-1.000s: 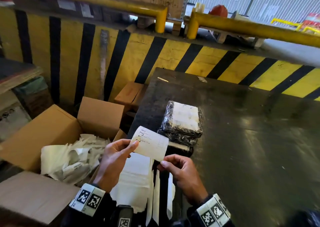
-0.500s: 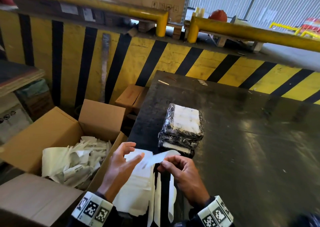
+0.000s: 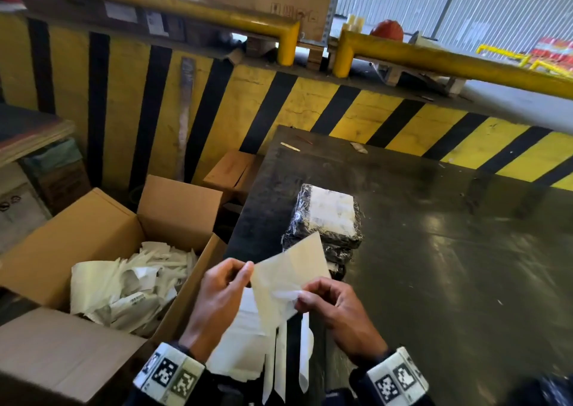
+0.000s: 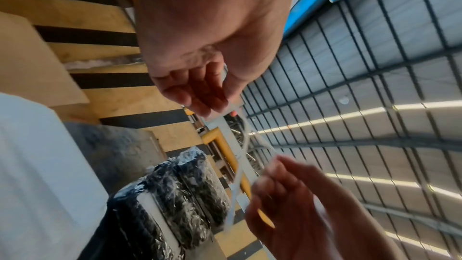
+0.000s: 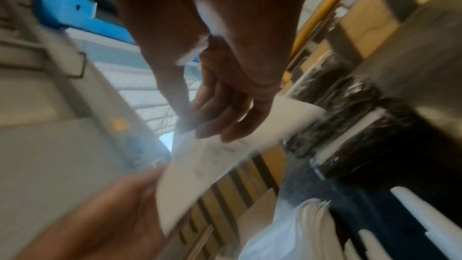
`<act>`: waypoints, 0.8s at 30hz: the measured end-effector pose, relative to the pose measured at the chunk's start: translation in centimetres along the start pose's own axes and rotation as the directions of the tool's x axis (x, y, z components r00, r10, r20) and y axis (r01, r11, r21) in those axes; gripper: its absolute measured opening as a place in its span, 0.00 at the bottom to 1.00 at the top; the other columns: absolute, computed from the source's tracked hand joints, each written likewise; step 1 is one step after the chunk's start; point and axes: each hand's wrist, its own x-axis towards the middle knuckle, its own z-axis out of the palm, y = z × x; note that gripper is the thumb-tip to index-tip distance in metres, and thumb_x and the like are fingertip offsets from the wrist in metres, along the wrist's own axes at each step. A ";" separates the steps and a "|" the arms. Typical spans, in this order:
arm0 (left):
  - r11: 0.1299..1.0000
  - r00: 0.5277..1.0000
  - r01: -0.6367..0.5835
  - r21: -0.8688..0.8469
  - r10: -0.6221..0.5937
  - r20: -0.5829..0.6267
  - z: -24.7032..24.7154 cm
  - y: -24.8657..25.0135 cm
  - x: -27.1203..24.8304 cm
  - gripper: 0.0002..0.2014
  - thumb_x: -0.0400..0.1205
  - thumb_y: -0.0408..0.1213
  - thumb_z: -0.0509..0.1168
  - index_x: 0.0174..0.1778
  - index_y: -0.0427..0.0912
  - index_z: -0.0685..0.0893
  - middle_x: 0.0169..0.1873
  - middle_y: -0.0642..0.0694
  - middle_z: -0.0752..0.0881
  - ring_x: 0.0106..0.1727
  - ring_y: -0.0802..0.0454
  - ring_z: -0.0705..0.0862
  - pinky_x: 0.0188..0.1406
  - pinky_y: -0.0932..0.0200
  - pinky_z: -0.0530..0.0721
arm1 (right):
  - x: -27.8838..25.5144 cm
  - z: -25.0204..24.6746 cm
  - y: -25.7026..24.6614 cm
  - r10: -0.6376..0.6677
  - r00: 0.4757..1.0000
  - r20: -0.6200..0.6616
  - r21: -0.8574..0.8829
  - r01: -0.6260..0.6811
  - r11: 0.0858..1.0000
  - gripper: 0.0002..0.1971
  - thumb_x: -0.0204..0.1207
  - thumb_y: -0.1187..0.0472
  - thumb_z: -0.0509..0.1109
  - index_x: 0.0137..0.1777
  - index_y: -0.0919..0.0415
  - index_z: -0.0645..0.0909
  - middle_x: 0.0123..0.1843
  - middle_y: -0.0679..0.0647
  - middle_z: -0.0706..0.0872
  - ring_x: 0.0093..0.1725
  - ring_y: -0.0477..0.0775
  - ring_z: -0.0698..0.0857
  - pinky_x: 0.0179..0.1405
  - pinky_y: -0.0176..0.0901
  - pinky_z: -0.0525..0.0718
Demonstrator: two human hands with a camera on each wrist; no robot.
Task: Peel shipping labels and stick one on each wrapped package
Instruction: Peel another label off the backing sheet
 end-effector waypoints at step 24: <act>0.930 0.972 0.212 -0.300 -0.232 -0.033 0.6 -0.4 -0.2 0.14 0.85 0.39 0.61 0.50 0.29 0.81 0.42 0.34 0.87 0.43 0.41 0.86 0.43 0.44 0.85 | -1.1 -3.1 -1.1 -0.024 0.972 -0.232 0.111 0.051 0.993 0.05 0.77 0.73 0.65 0.42 0.75 0.80 0.31 0.62 0.86 0.29 0.53 0.83 0.30 0.40 0.83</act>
